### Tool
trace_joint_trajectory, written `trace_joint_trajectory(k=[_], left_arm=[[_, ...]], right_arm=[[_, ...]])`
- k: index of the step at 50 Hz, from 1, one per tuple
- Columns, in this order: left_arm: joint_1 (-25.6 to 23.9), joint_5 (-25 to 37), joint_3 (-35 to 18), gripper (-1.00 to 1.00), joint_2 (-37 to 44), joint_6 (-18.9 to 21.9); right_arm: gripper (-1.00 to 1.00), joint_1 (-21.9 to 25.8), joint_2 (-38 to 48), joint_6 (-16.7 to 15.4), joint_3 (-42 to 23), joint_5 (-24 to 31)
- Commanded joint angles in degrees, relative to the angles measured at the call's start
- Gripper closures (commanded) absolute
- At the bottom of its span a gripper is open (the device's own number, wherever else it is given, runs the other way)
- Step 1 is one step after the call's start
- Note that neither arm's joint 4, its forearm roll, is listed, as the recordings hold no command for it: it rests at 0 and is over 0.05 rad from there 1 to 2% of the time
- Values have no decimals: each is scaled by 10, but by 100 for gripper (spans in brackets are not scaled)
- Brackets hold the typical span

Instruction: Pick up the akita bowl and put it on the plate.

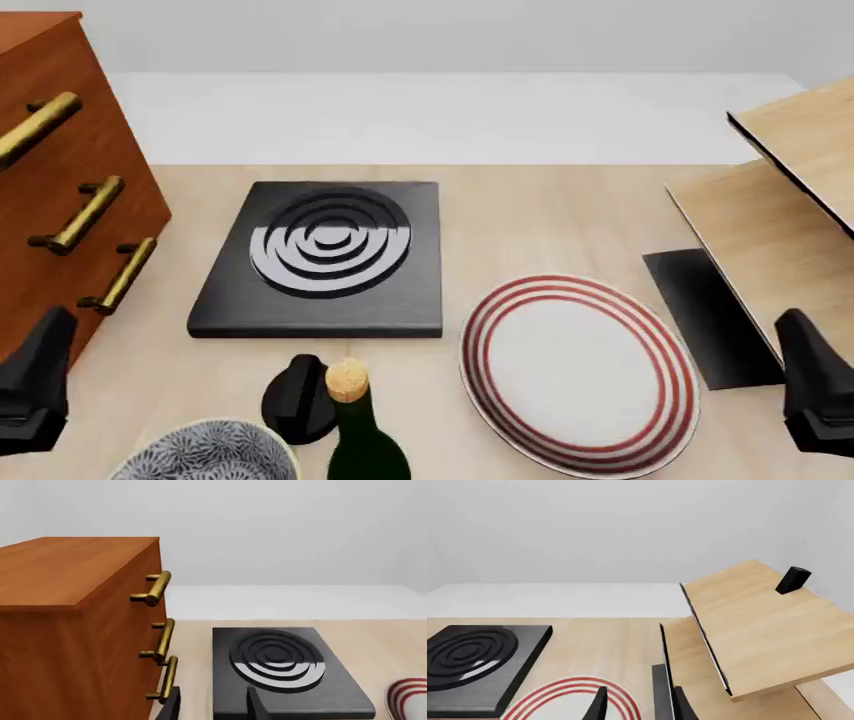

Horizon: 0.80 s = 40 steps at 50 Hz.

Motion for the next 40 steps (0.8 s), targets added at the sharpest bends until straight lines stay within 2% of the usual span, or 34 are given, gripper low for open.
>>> trace_joint_trajectory(k=[1, 2, 4, 5, 7, 11, 14, 17, 20, 21, 23, 29, 31, 40], left_arm=[[-10, -3, -32, -100, 0, -22], [-1, -28, -30, -100, 0, -21], [-27, 31, -36, -100, 0, -6], [-29, 34, -38, -100, 0, -13], [-46, 65, -47, -100, 0, 15], [-80, 155, -83, -100, 0, -15], [-82, 180, -111, -100, 0, 8], [-112, 221, -133, -100, 0, 10], [-112, 248, -147, -100, 0, 16], [-109, 259, -153, -100, 0, 33], [-123, 291, -163, -100, 0, 26], [-129, 364, -209, -100, 0, 67], [-136, 393, -227, -100, 0, 59], [-144, 497, -288, -100, 0, 78]], right_arm=[[-100, 0, 3, 0, -2, -1], [-100, 0, 3, 0, -2, -1], [-100, 2, 11, 0, -1, -10], [-100, 2, 12, 0, -1, -10], [-100, 2, 11, 0, -1, -10], [-100, 2, 13, 0, -1, -11], [-100, 2, 11, 0, -1, -9], [-100, 2, 11, 0, -1, -9], [-100, 2, 10, 0, -1, -9], [-100, 2, 10, 0, -1, -8], [-100, 2, 9, 0, -1, -7], [-100, 2, 7, 0, -1, -5], [-100, 2, 7, 0, -1, -5], [-100, 2, 5, 0, -1, -3]])
